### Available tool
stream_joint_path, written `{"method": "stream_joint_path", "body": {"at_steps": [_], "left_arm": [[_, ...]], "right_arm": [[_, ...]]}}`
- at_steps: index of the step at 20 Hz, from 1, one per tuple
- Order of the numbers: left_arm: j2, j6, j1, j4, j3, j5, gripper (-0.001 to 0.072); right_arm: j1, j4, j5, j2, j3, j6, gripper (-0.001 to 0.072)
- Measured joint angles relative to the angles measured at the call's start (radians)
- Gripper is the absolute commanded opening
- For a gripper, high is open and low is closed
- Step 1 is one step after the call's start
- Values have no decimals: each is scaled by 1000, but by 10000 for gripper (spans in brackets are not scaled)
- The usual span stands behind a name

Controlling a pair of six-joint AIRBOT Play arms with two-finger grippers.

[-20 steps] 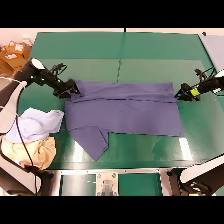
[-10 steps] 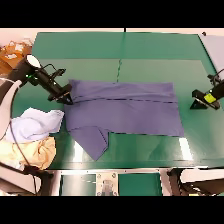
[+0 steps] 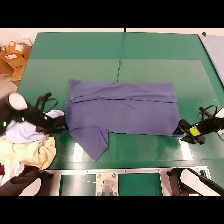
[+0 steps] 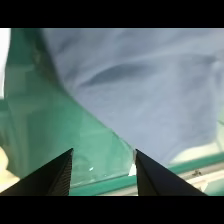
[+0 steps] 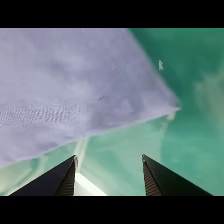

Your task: Fold the shirts.

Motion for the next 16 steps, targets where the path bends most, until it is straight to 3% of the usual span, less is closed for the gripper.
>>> {"method": "stream_joint_path", "body": {"at_steps": [6,11,12,13,14,16], "left_arm": [[66,-43,-161,-134,-252,303,436],[-23,-54,-247,-300,-304,509,417],[-53,-26,-253,-352,-306,529,415],[-81,12,-258,-404,-304,541,248],[-101,43,-261,-423,-299,546,14],[-128,100,-266,-433,-273,542,20]], "right_arm": [[-1,143,-176,33,-118,10,473],[0,222,-330,34,-135,9,466],[0,231,-348,33,-137,8,412],[1,234,-364,33,-137,6,212],[1,235,-378,32,-137,-2,59],[1,249,-385,32,-136,-24,16]]}}
